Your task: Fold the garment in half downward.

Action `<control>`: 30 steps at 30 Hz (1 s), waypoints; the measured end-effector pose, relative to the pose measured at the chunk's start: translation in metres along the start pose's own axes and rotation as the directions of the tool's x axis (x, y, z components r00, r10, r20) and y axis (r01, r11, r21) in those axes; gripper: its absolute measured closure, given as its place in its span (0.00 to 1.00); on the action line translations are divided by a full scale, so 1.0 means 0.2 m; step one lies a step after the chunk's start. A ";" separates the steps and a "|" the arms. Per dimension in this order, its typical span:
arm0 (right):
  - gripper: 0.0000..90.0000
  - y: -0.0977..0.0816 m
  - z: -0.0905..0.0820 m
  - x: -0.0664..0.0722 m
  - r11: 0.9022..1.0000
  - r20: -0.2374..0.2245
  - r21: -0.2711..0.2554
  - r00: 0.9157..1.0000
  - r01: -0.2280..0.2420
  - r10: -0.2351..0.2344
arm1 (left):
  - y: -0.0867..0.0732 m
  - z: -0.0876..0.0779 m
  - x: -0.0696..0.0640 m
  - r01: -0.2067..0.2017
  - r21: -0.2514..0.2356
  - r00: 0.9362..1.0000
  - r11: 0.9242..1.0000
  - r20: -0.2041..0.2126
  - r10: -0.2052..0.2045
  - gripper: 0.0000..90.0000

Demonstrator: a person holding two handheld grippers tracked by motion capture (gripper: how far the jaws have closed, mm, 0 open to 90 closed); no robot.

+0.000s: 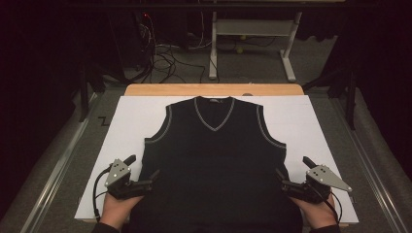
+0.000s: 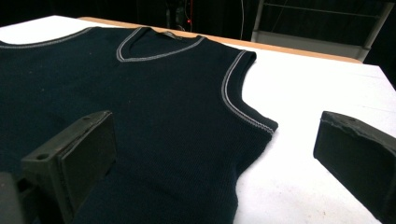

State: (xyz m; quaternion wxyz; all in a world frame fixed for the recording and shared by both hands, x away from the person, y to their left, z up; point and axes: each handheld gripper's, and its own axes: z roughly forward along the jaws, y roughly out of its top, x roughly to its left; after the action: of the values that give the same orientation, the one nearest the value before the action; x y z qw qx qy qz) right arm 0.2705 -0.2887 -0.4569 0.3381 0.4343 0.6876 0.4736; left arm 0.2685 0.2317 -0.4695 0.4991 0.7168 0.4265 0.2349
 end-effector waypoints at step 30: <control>0.00 0.02 0.03 0.01 1.000 -0.006 0.010 1.000 0.021 -0.021 | 0.02 0.01 0.03 0.031 -0.027 0.998 0.999 0.055 -0.029 0.00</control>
State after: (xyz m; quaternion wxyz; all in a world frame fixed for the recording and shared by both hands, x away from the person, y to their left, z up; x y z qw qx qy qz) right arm 0.2749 -0.2836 -0.4550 0.3388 0.4273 0.6955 0.4678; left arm 0.2736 0.2349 -0.4677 0.5239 0.7095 0.4202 0.2134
